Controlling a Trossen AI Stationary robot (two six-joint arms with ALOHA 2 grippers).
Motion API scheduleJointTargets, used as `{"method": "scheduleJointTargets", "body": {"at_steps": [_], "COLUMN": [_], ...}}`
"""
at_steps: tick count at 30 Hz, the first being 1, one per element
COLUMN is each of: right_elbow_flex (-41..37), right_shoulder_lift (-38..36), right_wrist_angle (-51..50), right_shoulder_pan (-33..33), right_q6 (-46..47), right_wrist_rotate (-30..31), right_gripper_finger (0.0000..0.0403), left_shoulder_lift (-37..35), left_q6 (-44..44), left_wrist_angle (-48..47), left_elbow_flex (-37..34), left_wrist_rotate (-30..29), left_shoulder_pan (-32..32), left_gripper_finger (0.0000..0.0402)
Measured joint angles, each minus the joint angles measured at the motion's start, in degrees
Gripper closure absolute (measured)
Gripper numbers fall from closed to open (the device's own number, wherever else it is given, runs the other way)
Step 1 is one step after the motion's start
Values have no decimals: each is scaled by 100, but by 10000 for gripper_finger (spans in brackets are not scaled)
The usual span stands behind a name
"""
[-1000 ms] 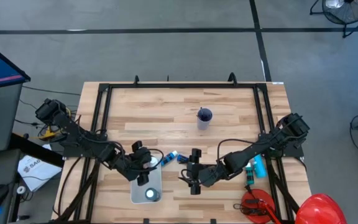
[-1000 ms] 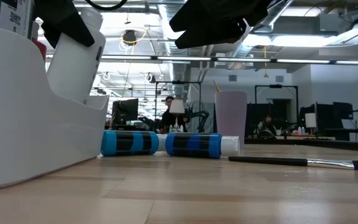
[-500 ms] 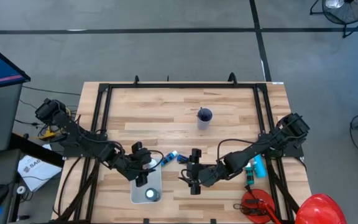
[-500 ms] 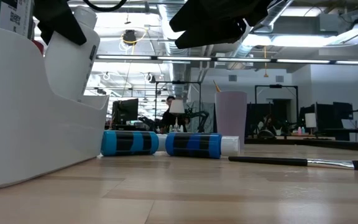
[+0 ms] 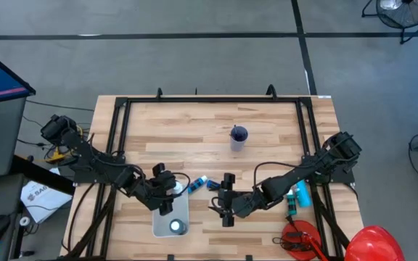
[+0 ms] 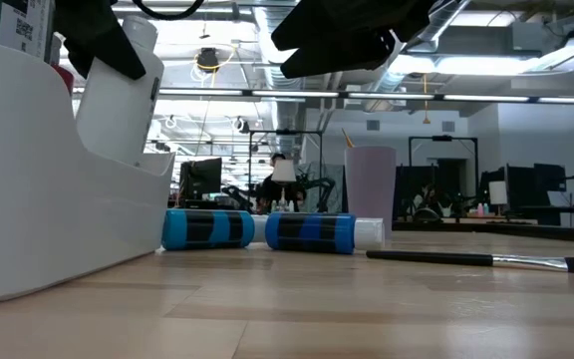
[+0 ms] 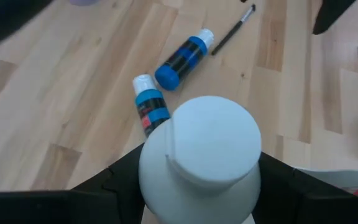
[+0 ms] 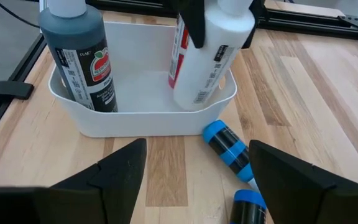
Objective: Pick & Place Paint Supplies
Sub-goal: Put the white paint bottle into the white bin
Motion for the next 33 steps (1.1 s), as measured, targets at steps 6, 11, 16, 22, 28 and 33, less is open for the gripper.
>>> {"method": "scheduleJointTargets", "body": {"at_steps": [6,11,16,22,28,33], "right_elbow_flex": [-2,2,-6,4,2,4], "right_shoulder_lift": [2,359,1123,1784,1882,1880], "right_wrist_angle": [527,1386,2423,3546,3769,4036], "right_shoulder_pan": [-51,-174,-412,-688,-825,-827], "right_q6": [-162,-431,-466,-422,-231,-178], "right_wrist_rotate": [-4,-15,-17,-2,-43,-60], "right_gripper_finger": [126,126,126,126,126,126], "left_shoulder_lift": [2,4,4,4,4,4], "left_q6": [-4,-4,-4,16,62,133], "left_wrist_angle": [33,122,227,282,336,386], "left_elbow_flex": [-4,-7,-7,-9,-9,-8], "left_wrist_rotate": [-56,-142,-162,-186,-194,-203], "left_shoulder_pan": [0,0,0,-13,-13,-13], "left_gripper_finger": [190,190,190,190,190,190]}}
